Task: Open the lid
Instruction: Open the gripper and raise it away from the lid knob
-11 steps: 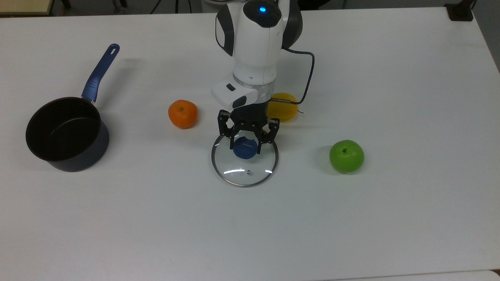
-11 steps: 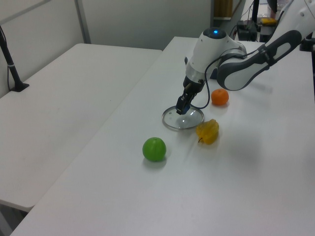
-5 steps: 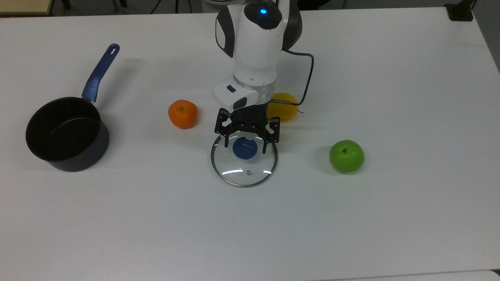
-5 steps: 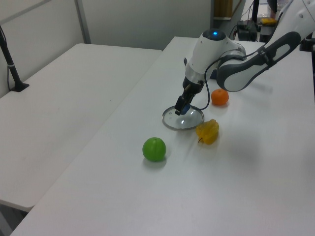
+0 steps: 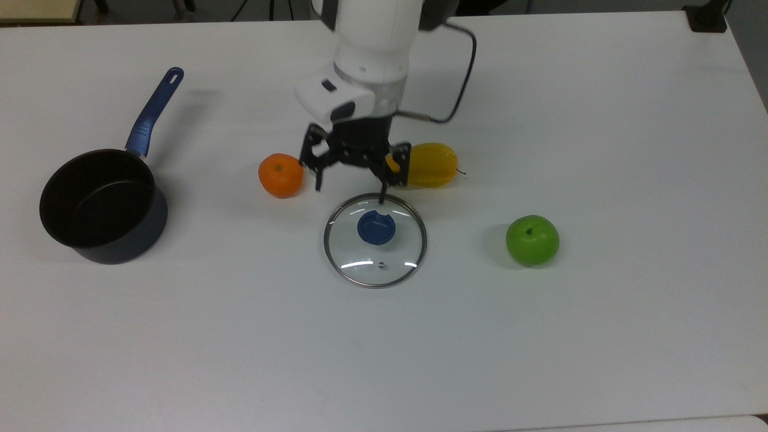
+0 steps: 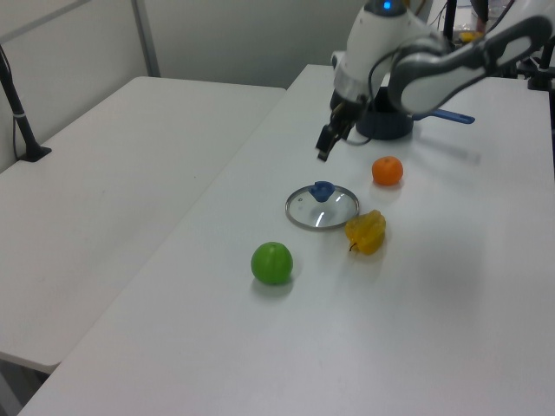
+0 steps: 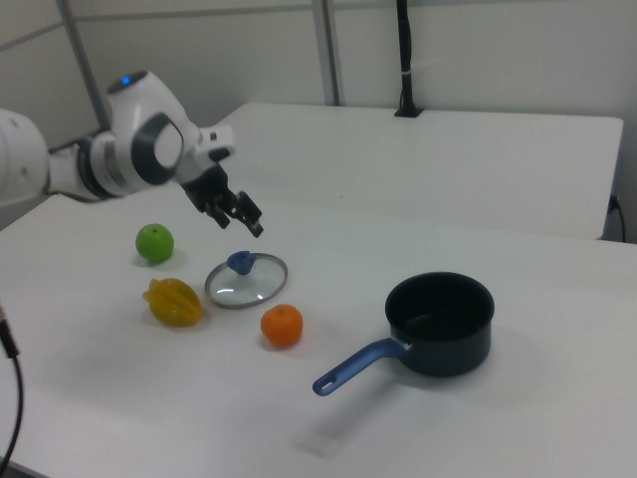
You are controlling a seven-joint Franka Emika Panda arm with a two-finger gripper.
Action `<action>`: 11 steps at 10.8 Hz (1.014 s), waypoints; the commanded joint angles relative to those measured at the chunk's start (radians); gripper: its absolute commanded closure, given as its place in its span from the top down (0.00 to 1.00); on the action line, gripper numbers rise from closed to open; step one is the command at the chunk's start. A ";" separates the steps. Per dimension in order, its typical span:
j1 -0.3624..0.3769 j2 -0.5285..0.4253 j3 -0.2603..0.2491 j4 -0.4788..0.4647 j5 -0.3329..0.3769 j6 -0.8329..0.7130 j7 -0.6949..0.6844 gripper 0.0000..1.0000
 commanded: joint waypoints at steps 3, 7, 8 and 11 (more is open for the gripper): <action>-0.083 -0.263 -0.007 -0.037 0.161 -0.367 -0.296 1.00; -0.212 -0.398 0.000 -0.038 0.249 -0.635 -0.541 1.00; -0.215 -0.424 -0.009 -0.038 0.249 -0.677 -0.529 1.00; -0.217 -0.430 -0.015 -0.035 0.238 -0.720 -0.539 1.00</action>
